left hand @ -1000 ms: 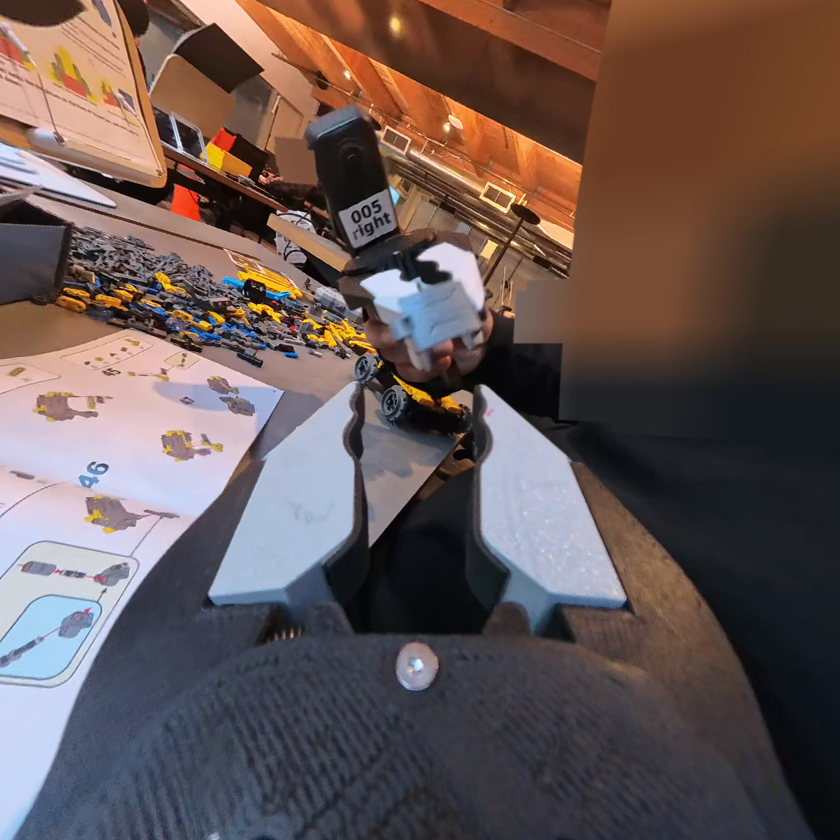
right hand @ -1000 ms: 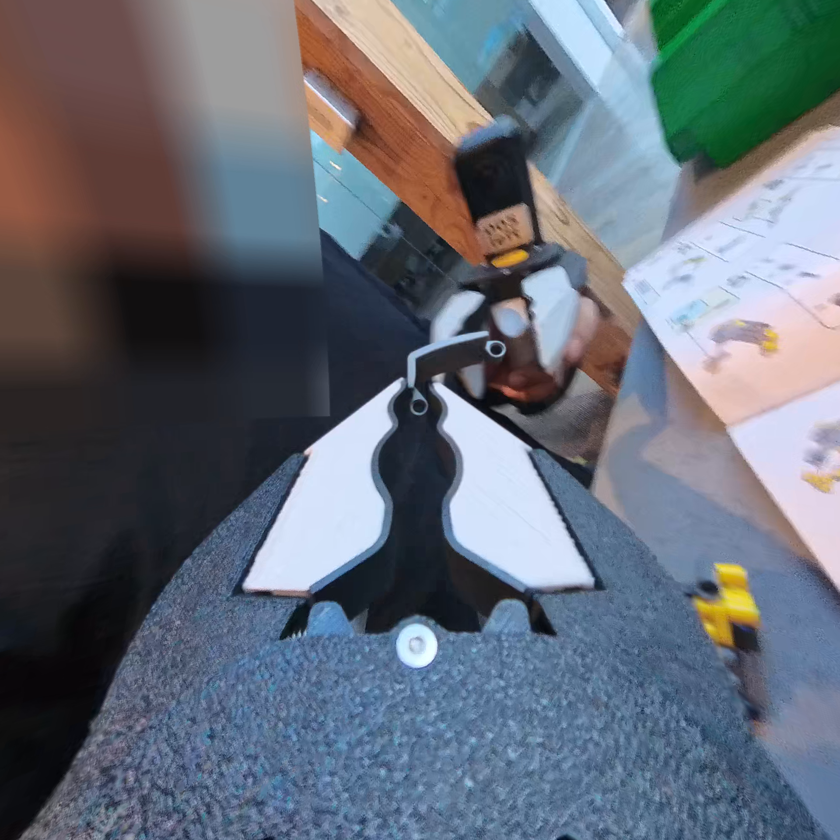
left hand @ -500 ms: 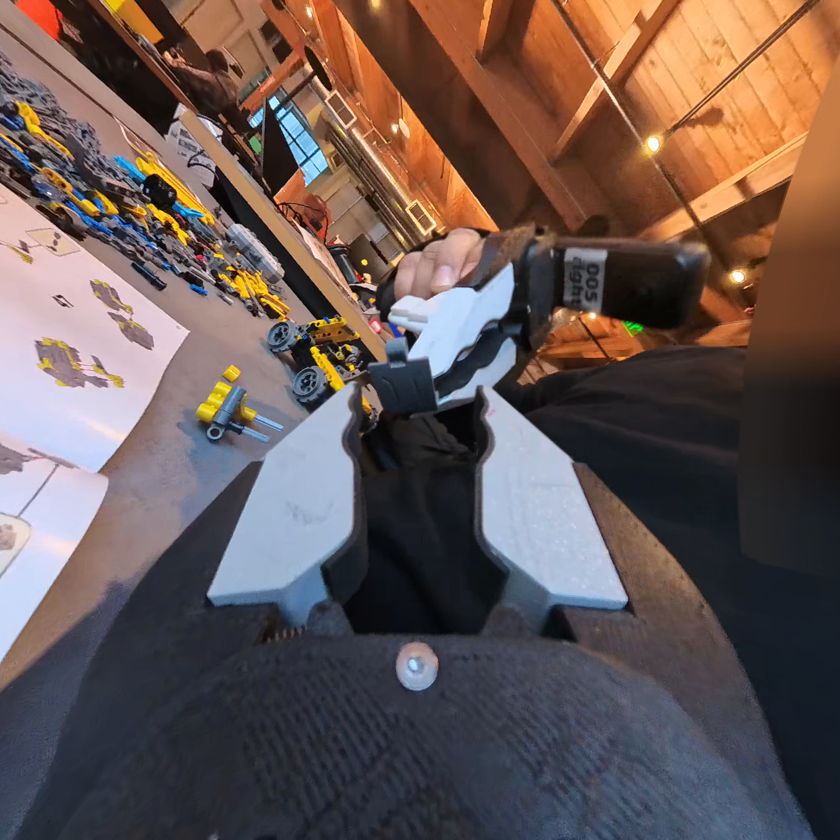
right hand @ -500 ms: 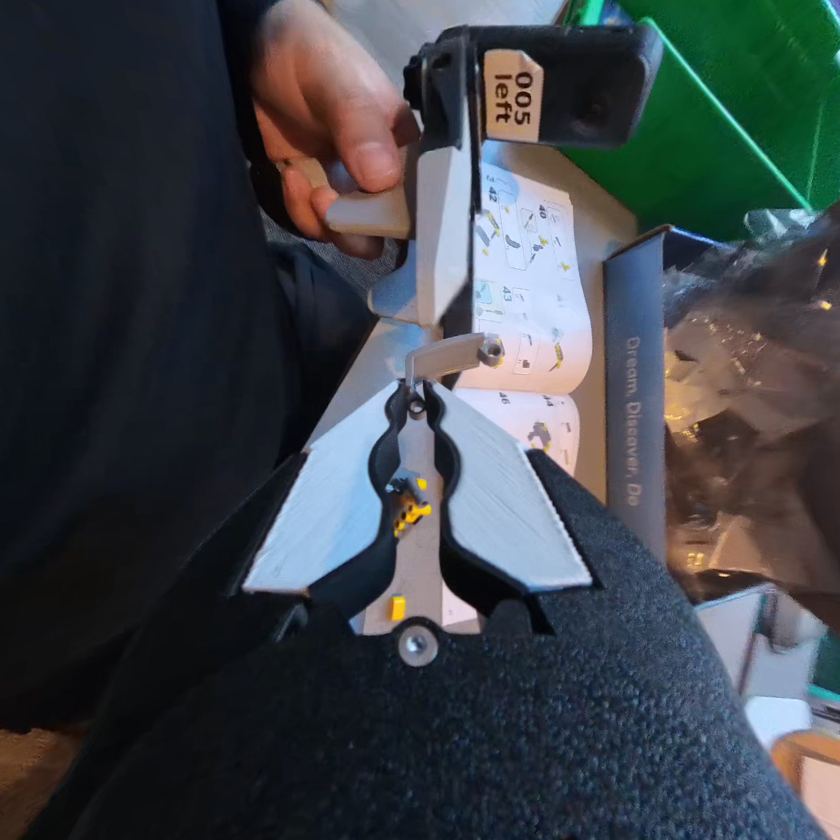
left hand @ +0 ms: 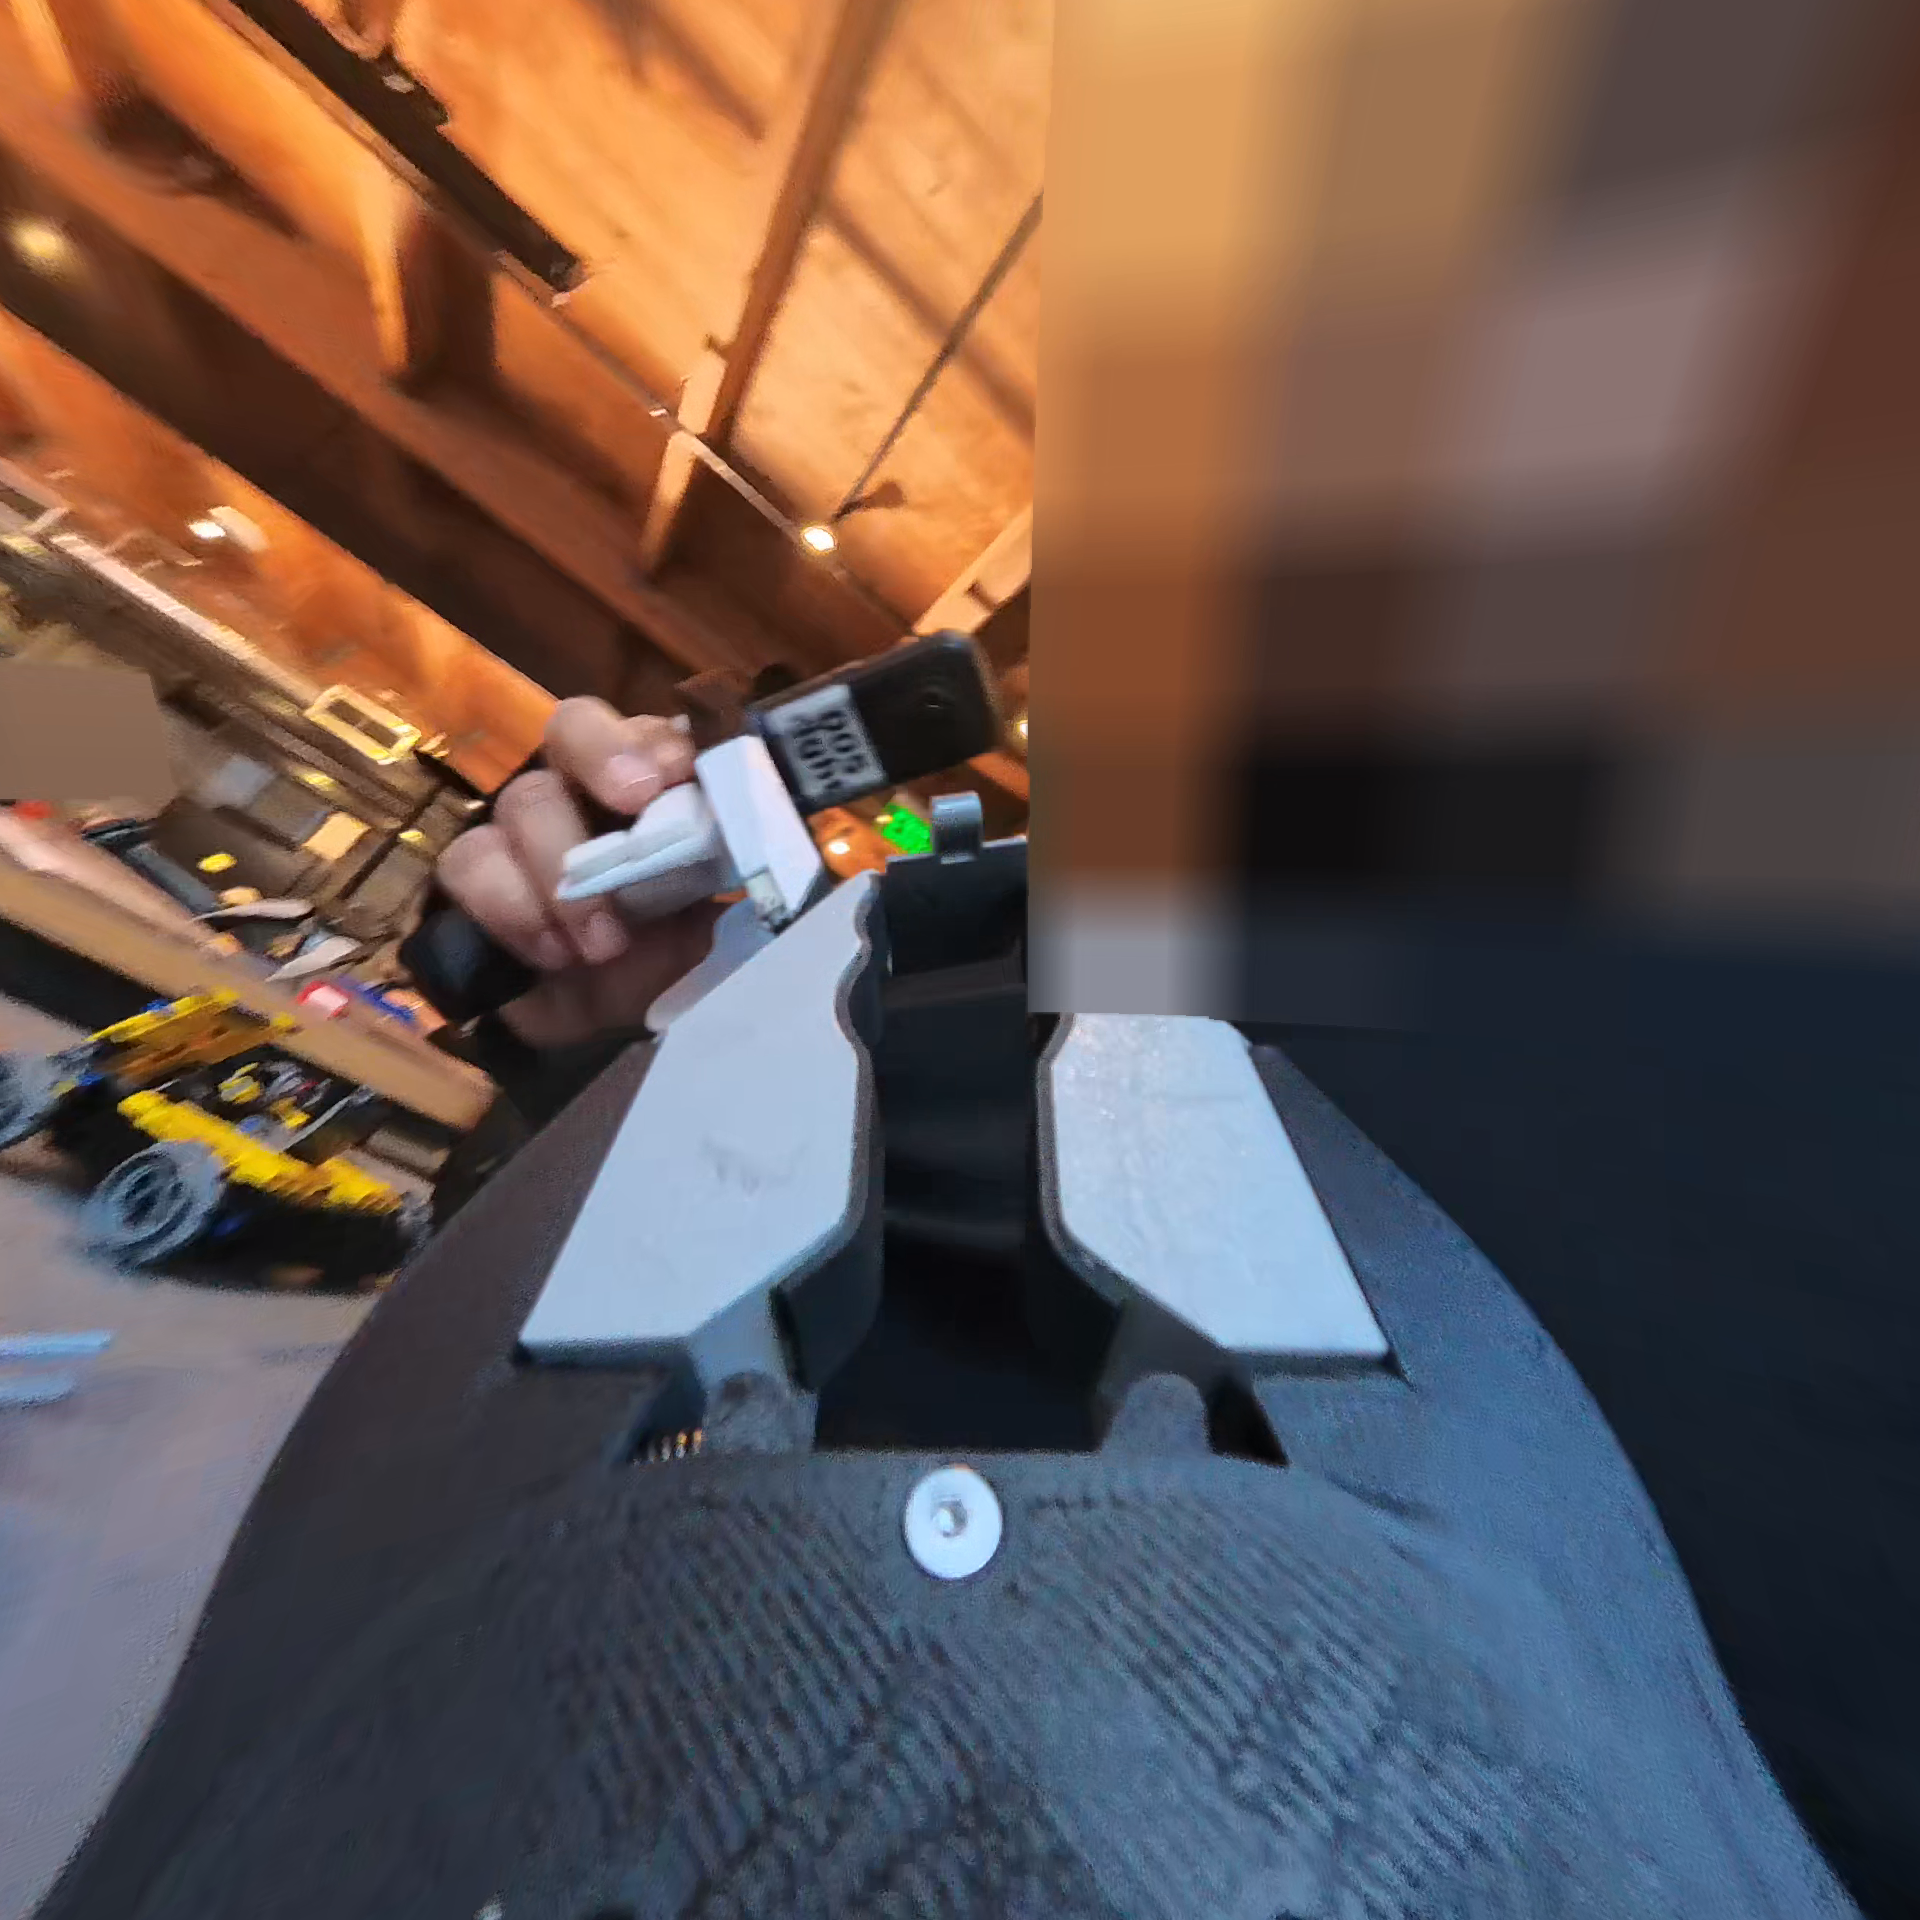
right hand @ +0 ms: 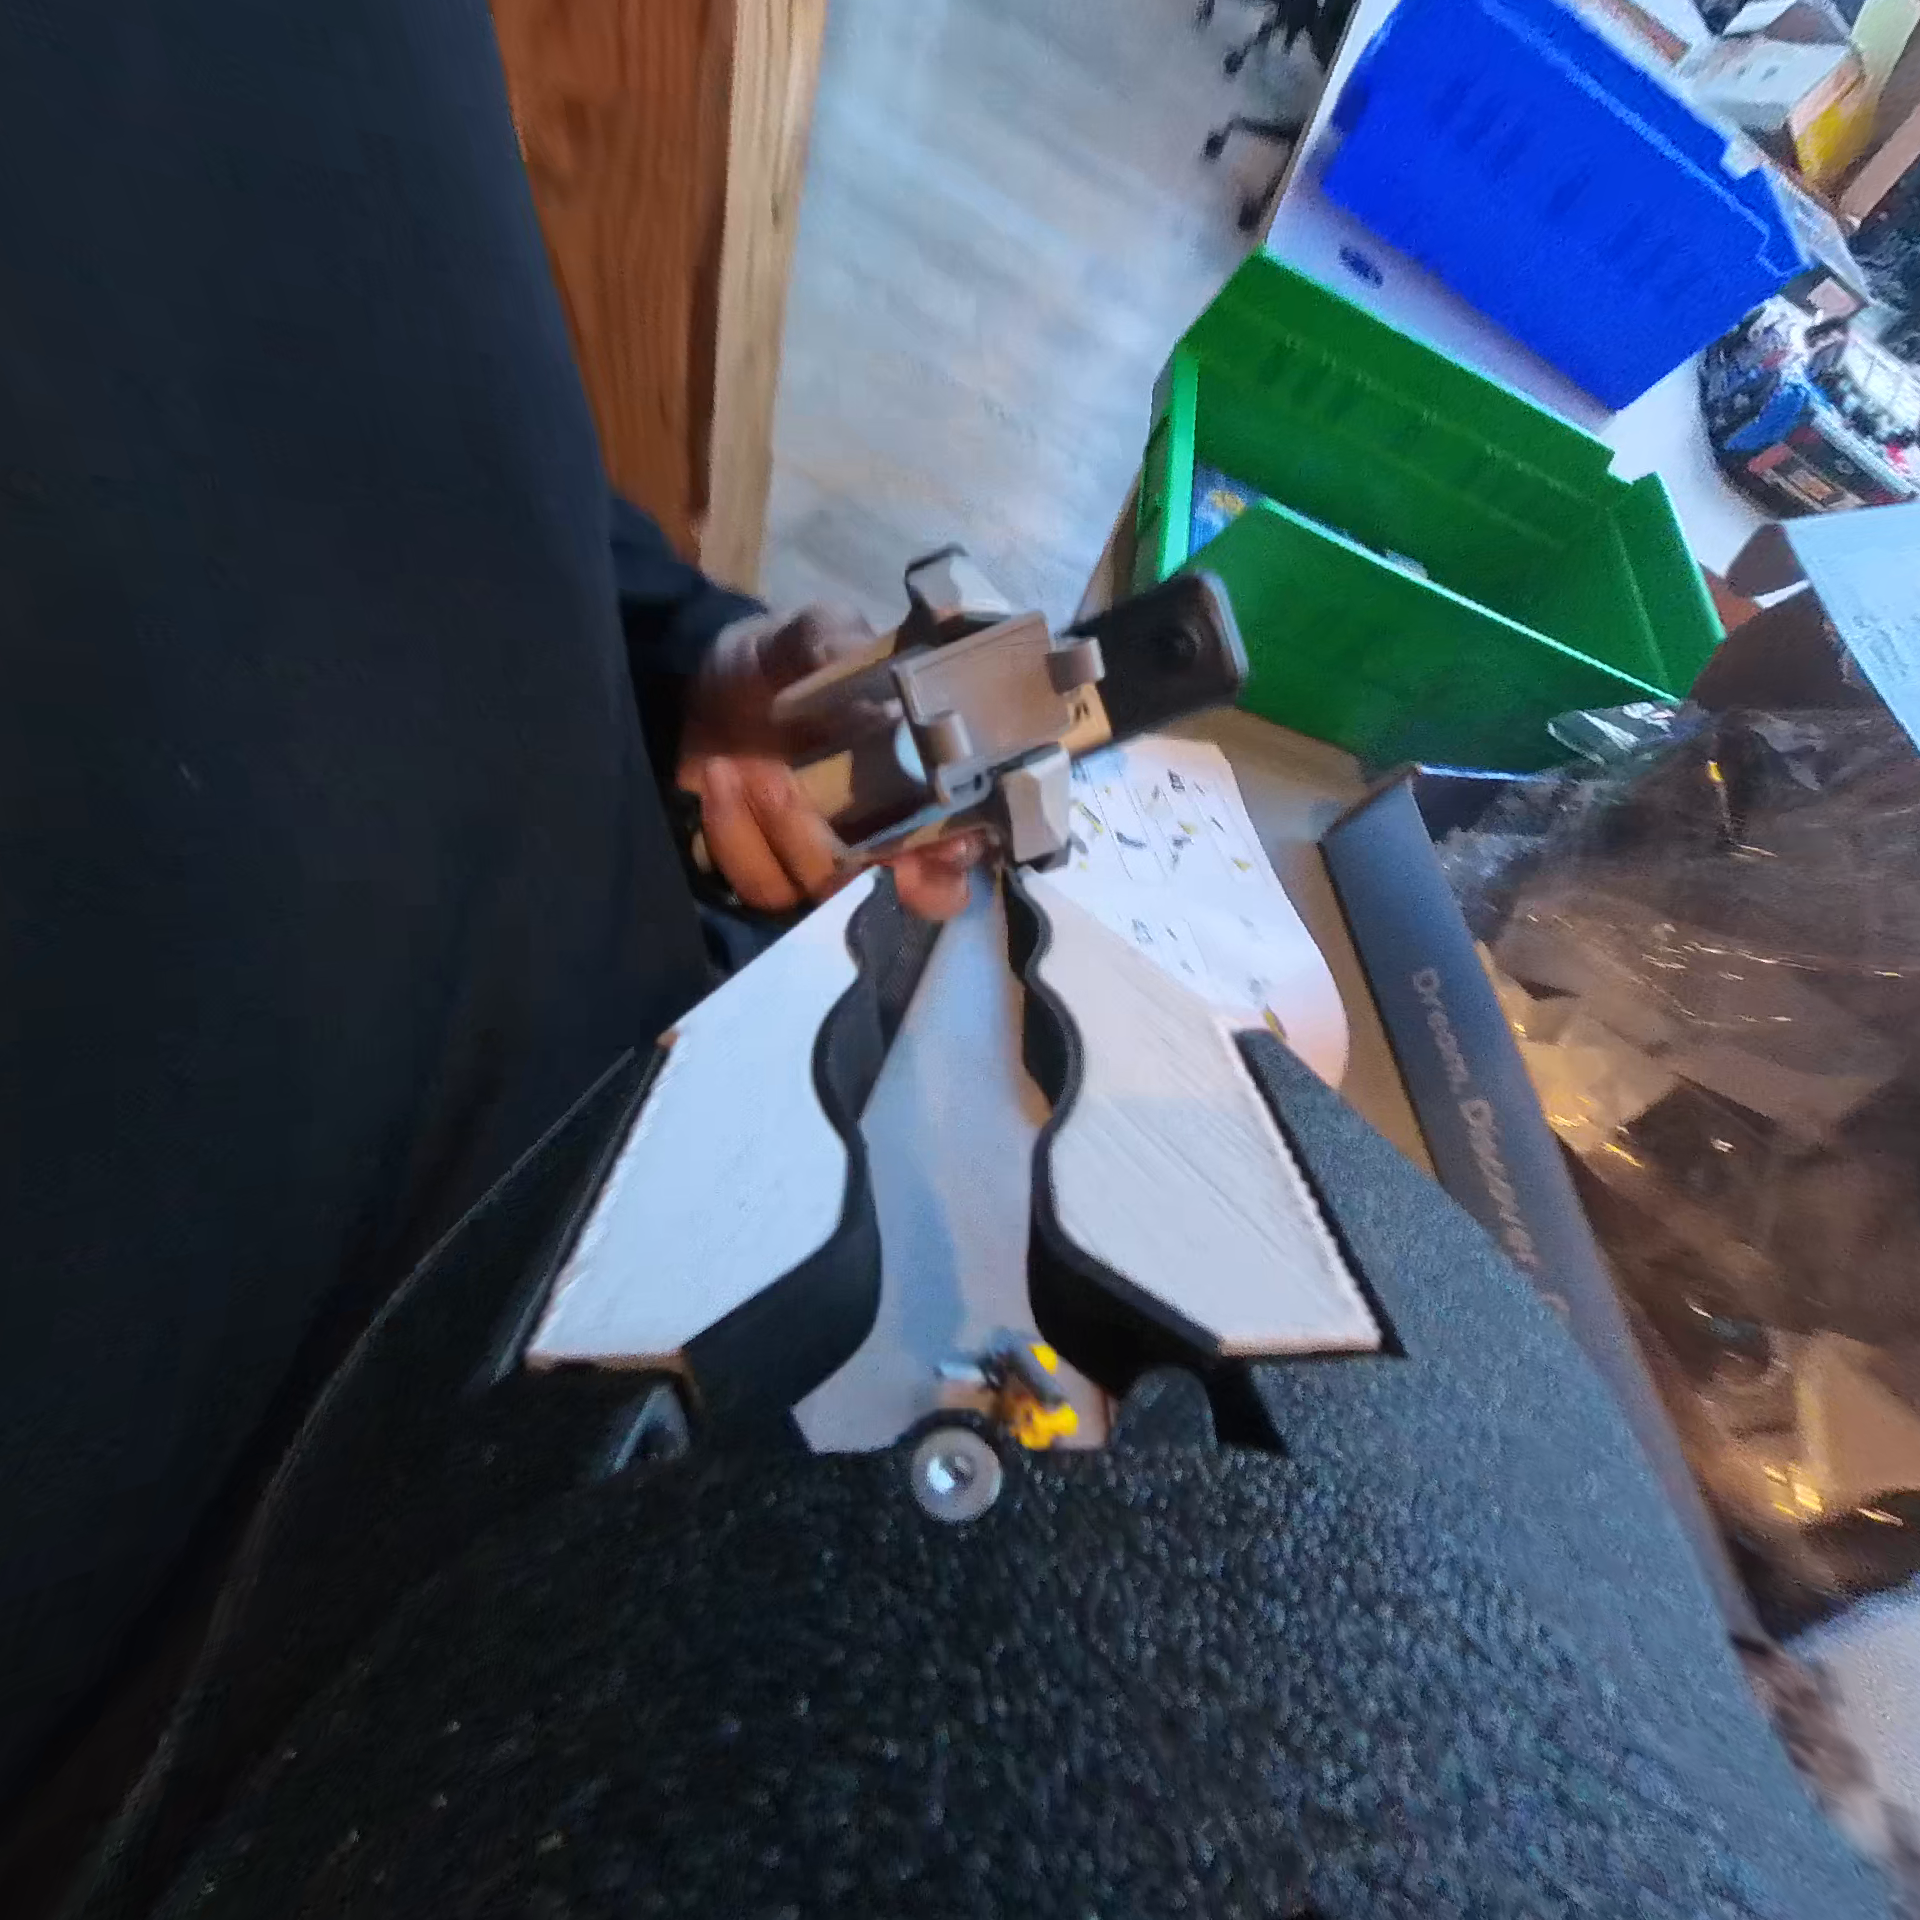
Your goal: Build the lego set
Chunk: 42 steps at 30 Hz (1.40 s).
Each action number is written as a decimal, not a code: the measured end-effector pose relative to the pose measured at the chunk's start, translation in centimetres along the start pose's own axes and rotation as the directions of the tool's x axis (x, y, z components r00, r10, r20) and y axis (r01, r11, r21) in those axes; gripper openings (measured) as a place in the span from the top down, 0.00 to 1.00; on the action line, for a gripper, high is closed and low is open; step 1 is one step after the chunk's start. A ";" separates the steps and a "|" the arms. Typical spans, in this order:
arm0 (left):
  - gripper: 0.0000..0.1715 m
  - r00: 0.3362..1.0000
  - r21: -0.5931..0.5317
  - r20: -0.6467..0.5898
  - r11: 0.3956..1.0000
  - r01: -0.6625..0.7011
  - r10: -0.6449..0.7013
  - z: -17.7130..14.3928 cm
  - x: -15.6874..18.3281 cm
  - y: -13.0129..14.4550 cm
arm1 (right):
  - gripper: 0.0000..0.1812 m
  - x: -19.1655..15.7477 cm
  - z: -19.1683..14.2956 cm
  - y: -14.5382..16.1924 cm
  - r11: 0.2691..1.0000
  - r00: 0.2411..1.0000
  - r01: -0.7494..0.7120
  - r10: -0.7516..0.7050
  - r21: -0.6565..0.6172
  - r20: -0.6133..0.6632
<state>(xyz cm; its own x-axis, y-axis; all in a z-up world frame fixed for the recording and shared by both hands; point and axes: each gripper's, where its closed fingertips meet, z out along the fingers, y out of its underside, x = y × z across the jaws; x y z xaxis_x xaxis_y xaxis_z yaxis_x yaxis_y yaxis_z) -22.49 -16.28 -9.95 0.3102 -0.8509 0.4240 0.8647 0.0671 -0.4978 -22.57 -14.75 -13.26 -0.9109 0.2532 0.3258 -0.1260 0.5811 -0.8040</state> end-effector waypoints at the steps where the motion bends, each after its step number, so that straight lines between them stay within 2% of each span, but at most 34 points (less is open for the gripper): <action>1: 0.86 0.999 0.008 -0.046 1.000 0.002 -0.002 0.1 0.6 -0.1 | 0.89 -0.1 0.0 -0.5 0.998 0.999 -0.040 0.040 0.044 0.014; 6: 0.86 0.982 -0.005 -0.162 0.995 -0.097 0.095 0.8 2.8 0.7 | 0.88 -1.1 -0.4 -3.8 0.936 0.956 -0.257 0.210 0.242 0.203; 10: 0.86 0.962 0.019 -0.148 0.973 -0.231 0.231 0.6 3.6 0.7 | 0.83 -1.7 -0.1 -5.2 0.883 0.899 -0.387 0.297 0.266 0.323; 17: 0.86 0.961 0.066 -0.152 0.972 -0.225 0.233 -0.1 3.7 -0.3 | 0.86 -1.7 1.2 -5.4 0.941 0.966 -0.214 0.163 0.263 0.201; 21: 0.86 0.960 0.095 -0.154 0.970 -0.222 0.235 -0.1 3.9 -0.5 | 0.89 -1.5 1.5 -5.8 0.933 0.956 -0.244 0.185 0.263 0.229; 31: 0.86 0.930 0.131 -0.064 0.927 -0.352 0.362 -0.3 3.5 -0.9 | 0.89 -0.6 1.3 -6.2 0.904 0.943 -0.309 0.250 0.294 0.221; 37: 0.86 0.854 0.186 -0.017 0.841 -0.508 0.520 -0.1 3.6 -0.9 | 0.90 -0.4 1.0 -6.5 0.895 0.936 -0.329 0.266 0.302 0.231; 42: 0.86 0.852 0.184 -0.014 0.839 -0.512 0.523 0.1 3.4 -0.8 | 0.90 -0.4 1.0 -6.4 0.893 0.933 -0.336 0.271 0.301 0.237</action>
<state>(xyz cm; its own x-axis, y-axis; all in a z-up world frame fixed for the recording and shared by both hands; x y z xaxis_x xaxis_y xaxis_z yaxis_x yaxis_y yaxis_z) -22.07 -19.20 -7.98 0.7107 -0.6977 0.0902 0.6399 0.5877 -0.4951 -21.78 -19.37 -8.72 -0.9771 0.2103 -0.0319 0.0751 0.2008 -0.9768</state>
